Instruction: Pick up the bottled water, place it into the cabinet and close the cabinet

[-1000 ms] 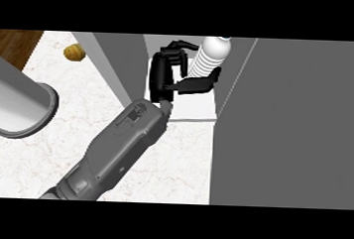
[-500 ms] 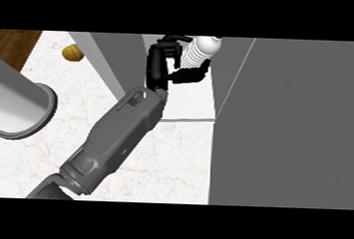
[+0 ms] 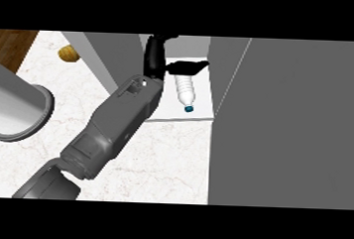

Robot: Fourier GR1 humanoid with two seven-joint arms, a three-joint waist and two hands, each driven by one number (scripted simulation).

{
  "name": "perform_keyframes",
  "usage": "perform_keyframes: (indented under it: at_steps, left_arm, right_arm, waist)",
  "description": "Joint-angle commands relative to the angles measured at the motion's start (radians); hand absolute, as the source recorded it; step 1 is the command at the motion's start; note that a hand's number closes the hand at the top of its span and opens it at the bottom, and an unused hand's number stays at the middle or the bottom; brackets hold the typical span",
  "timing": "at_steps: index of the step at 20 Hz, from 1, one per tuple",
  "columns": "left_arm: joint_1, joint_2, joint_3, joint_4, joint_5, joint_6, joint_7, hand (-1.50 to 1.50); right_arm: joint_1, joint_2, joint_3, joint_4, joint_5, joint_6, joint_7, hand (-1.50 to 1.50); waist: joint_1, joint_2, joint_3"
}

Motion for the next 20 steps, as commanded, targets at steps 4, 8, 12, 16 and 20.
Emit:
perform_keyframes:
  at_steps: [4, 8, 12, 16, 20]
  left_arm:
    - [-0.062, 0.0, 0.062, 0.066, 0.019, -0.068, -0.032, -1.5]
    - [0.005, -0.002, 0.092, 0.034, 0.033, -0.127, -0.16, -1.5]
    - [-0.072, 0.001, 0.124, -0.036, 0.073, -0.237, -0.074, -1.5]
    - [0.001, -0.01, 0.089, -0.126, 0.096, -0.274, -0.063, -1.5]
    - [0.079, -0.011, 0.023, -0.229, 0.101, -0.261, -0.033, -1.5]
  right_arm:
    - [-0.026, 0.01, 0.029, -0.101, -0.03, -0.041, 0.082, -1.5]
    - [-0.003, -0.02, -0.02, -0.115, -0.102, -0.029, 0.075, -1.5]
    - [-0.011, -0.006, 0.001, -0.116, -0.049, -0.041, 0.077, -1.5]
    - [-0.022, -0.016, -0.031, -0.072, -0.073, -0.026, 0.062, -1.5]
    - [0.082, 0.007, -0.001, -0.175, -0.063, -0.002, 0.076, -1.5]
  waist:
    - [0.01, 0.002, -0.001]
    - [0.012, 0.0, -0.001]
    - [0.029, -0.01, -0.001]
    - [0.042, -0.019, 0.0]
    - [0.043, -0.025, 0.0]
